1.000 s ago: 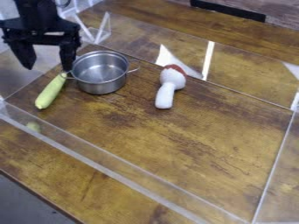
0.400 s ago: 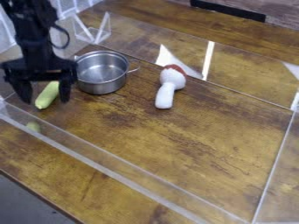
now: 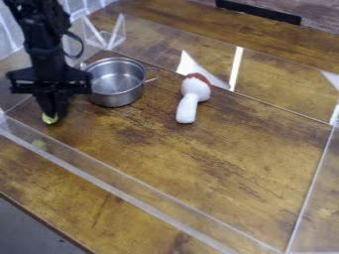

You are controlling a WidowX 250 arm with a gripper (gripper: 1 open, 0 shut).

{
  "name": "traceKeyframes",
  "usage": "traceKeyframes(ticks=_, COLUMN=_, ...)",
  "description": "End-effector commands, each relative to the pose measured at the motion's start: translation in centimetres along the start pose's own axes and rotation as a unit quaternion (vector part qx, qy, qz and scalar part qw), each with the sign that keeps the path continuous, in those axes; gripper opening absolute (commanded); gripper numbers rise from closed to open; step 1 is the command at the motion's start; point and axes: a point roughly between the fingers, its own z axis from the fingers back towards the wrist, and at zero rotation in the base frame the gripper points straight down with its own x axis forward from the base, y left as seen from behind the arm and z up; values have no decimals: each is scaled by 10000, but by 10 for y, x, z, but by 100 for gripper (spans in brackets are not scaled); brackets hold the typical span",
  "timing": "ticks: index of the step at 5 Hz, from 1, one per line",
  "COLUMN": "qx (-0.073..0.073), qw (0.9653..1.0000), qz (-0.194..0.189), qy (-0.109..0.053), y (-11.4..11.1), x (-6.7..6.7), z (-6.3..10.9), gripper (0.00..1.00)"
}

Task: Move the green spoon to the right

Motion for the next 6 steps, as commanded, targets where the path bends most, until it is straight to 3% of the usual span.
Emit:
traceKeyframes(ticks=1, qx=-122, qw=9983, qz=75, qy=-564, y=-22, x=12, z=49, gripper=0)
traceKeyframes(ticks=2, qx=-304, qw=9972, qz=10, qy=-683, y=-59, x=11, z=72, gripper=0)
traceKeyframes(ticks=3, qx=-611, qw=9944, qz=-570, qy=-644, y=-91, x=12, z=84, gripper=0)
traceKeyframes(ticks=4, qx=-645, qw=9920, qz=-889, qy=-629, y=-67, x=7, z=75, gripper=100)
traceKeyframes(ticks=5, qx=-667, qw=9895, qz=-1110, qy=-641, y=-36, x=3, z=68, gripper=100)
traceKeyframes(ticks=6, qx=-580, qw=9918, qz=-924, qy=-673, y=-10, x=11, z=54, gripper=100)
